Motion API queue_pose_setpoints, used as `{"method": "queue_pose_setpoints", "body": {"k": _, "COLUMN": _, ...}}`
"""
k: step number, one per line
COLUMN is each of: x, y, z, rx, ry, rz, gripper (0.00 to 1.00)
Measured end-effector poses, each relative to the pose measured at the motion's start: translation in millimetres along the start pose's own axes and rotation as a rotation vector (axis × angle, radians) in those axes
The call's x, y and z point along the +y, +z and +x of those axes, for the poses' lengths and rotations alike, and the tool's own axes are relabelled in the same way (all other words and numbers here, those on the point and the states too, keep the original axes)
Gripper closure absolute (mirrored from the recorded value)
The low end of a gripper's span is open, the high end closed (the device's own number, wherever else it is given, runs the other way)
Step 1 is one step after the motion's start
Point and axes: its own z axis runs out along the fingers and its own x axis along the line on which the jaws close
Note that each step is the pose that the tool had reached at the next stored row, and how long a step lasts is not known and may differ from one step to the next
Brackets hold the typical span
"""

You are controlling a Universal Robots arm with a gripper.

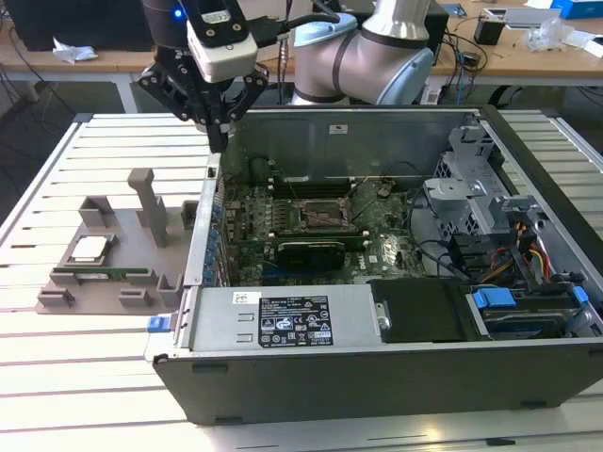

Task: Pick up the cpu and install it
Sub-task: 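Reach for the cpu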

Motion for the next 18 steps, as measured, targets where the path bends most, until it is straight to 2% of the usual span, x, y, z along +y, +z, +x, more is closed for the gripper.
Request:
{"method": "queue_pose_setpoints", "body": {"k": 5, "x": -0.7, "y": -0.2, "z": 9.7, "rx": -0.0001, "ry": 0.000, "rz": 0.0000, "gripper": 0.89}}
{"method": "queue_pose_setpoints", "body": {"k": 8, "x": -1.6, "y": -0.6, "z": 21.3, "rx": 0.0000, "ry": 0.000, "rz": 0.0000, "gripper": 0.89}}
{"method": "queue_pose_setpoints", "body": {"k": 18, "x": -2.9, "y": -1.0, "z": 39.0, "rx": 0.0000, "ry": 0.000, "rz": 0.0000, "gripper": 0.89}}
